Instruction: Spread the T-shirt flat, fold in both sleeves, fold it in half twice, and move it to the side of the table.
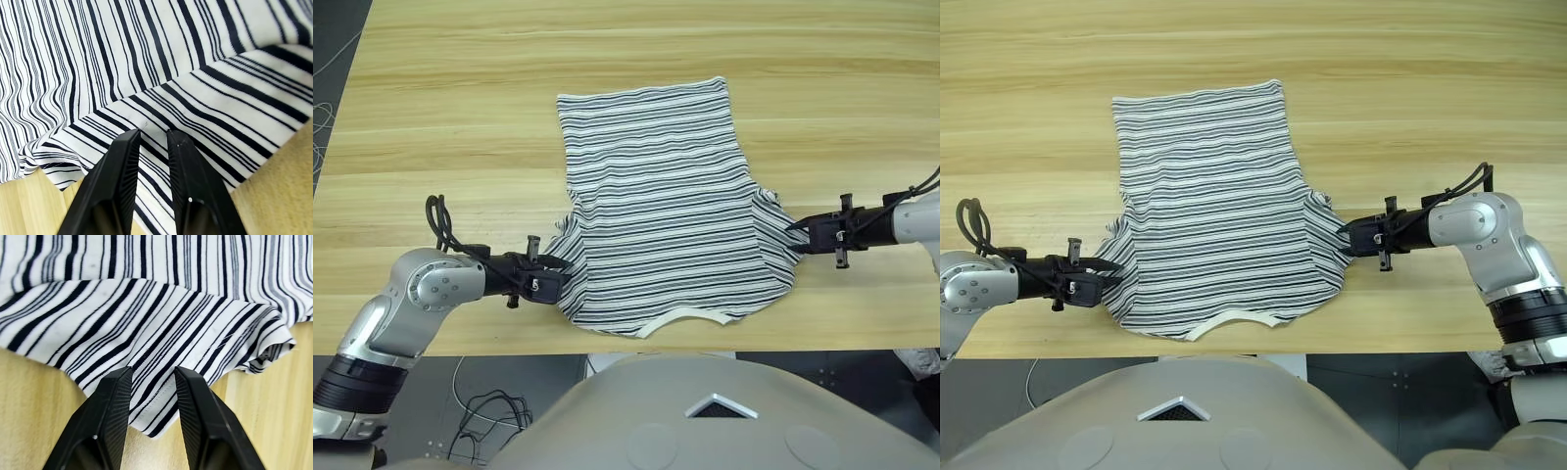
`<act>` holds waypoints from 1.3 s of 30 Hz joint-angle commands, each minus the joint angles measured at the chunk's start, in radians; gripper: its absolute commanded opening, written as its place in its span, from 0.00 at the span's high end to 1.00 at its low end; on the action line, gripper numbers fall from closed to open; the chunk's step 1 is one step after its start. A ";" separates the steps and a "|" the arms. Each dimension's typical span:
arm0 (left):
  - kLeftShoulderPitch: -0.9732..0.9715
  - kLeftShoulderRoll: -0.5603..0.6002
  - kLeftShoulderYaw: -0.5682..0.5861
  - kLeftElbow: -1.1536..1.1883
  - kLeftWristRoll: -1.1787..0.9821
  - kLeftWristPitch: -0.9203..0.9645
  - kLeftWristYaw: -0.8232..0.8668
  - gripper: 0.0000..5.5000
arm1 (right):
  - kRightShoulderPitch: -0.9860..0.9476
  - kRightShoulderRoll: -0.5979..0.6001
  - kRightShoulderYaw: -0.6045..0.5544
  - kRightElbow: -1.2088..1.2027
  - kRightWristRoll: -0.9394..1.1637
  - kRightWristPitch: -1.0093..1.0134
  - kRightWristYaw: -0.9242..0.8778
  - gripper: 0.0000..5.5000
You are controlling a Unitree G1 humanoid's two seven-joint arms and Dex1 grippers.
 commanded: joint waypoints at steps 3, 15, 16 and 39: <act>0.045 0.061 0.158 -0.150 -0.203 0.113 -0.061 0.81 | -0.030 -0.040 -0.069 -0.049 -0.064 0.013 -0.064 0.71; 0.112 -0.044 0.297 -0.124 -0.372 0.394 -0.031 0.73 | -0.017 -0.058 -0.157 -0.126 -0.075 0.053 -0.100 0.71; 0.114 -0.070 0.276 -0.101 -0.379 0.426 -0.016 0.69 | -0.010 -0.057 -0.159 -0.132 -0.073 0.055 -0.104 0.71; 0.174 -0.131 0.221 0.118 -0.355 0.431 0.030 0.67 | 0.025 -0.044 -0.152 -0.133 -0.086 0.041 -0.128 0.71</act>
